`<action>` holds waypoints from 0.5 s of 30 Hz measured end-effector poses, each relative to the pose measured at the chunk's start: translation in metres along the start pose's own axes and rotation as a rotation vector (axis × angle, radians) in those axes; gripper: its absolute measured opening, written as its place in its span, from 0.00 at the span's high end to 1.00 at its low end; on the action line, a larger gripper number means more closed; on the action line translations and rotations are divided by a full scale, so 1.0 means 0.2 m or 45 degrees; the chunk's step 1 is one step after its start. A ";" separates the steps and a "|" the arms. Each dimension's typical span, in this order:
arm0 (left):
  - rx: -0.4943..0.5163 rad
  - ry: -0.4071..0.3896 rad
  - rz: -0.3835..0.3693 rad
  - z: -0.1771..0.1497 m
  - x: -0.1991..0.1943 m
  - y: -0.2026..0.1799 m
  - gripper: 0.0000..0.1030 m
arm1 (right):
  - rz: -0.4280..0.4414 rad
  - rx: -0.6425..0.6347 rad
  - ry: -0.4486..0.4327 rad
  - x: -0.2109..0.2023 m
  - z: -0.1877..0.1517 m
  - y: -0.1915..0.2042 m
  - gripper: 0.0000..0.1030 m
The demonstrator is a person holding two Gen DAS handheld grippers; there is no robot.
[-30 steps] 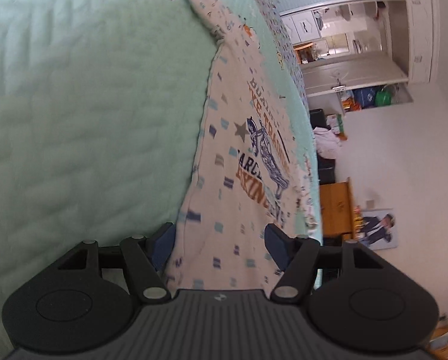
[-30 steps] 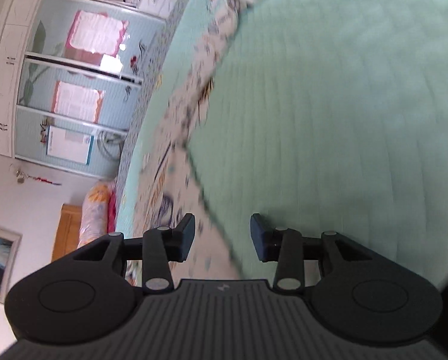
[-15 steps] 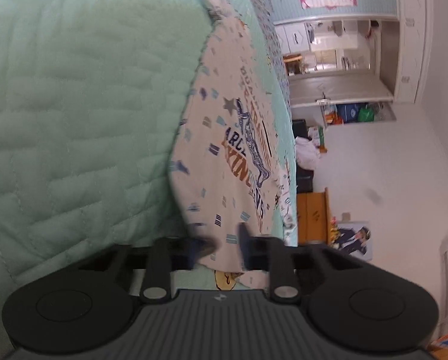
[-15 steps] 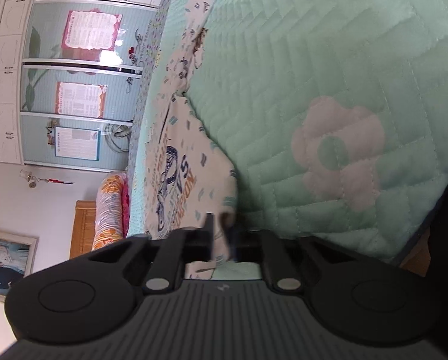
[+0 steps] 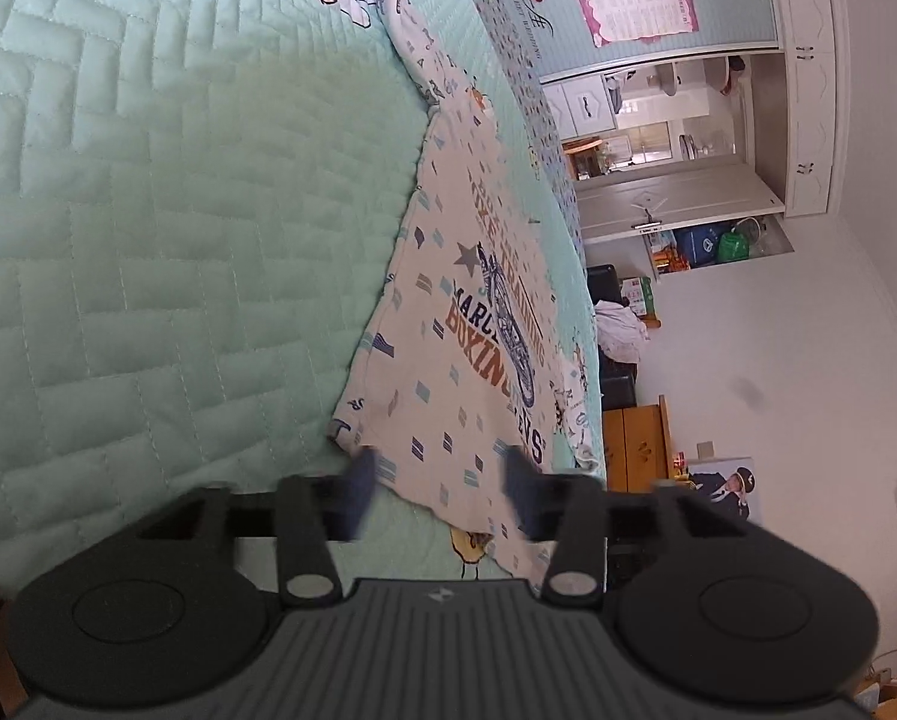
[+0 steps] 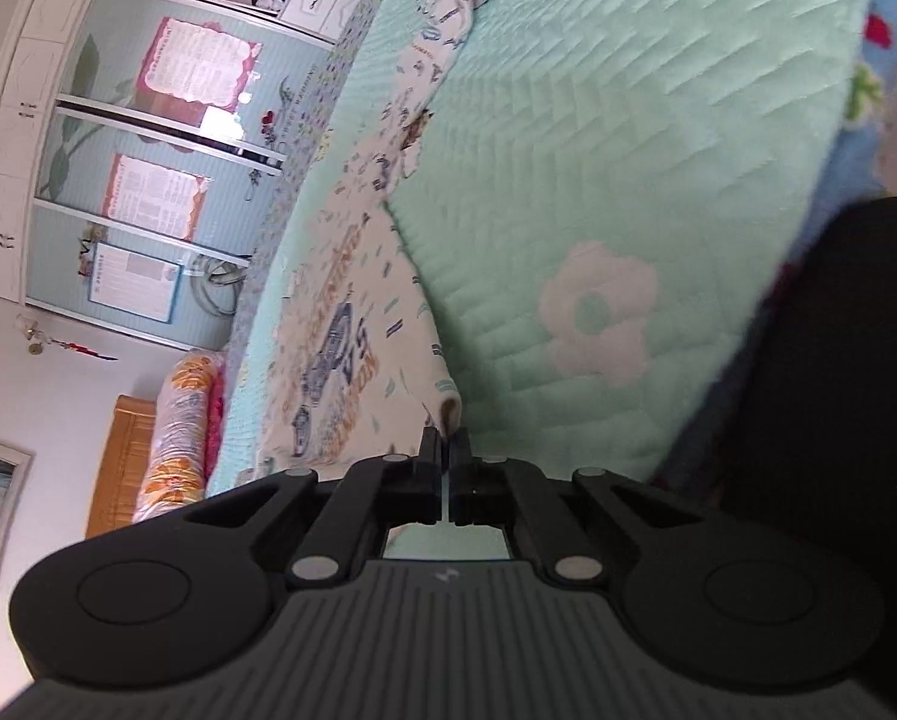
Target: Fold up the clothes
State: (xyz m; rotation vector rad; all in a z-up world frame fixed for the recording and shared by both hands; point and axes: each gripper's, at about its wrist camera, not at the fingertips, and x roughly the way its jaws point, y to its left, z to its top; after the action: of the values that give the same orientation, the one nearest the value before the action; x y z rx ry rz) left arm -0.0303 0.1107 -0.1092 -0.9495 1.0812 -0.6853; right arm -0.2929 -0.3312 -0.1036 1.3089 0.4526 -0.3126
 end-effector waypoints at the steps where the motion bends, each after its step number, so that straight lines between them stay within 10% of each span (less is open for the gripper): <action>1: -0.006 0.000 0.016 0.02 0.02 0.00 0.40 | -0.006 -0.005 -0.009 -0.02 0.00 0.00 1.00; 8: -0.138 0.014 0.046 0.13 0.11 0.05 0.40 | 0.029 -0.138 -0.086 -0.06 -0.01 0.15 0.71; 15: -0.120 -0.001 0.094 0.09 0.00 0.02 0.40 | 0.064 -0.183 -0.008 0.01 -0.05 0.19 0.70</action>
State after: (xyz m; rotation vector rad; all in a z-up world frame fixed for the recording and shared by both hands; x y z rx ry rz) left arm -0.0140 0.1175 -0.1108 -0.9857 1.1505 -0.5778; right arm -0.2740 -0.3130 -0.0736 1.1768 0.4284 -0.2380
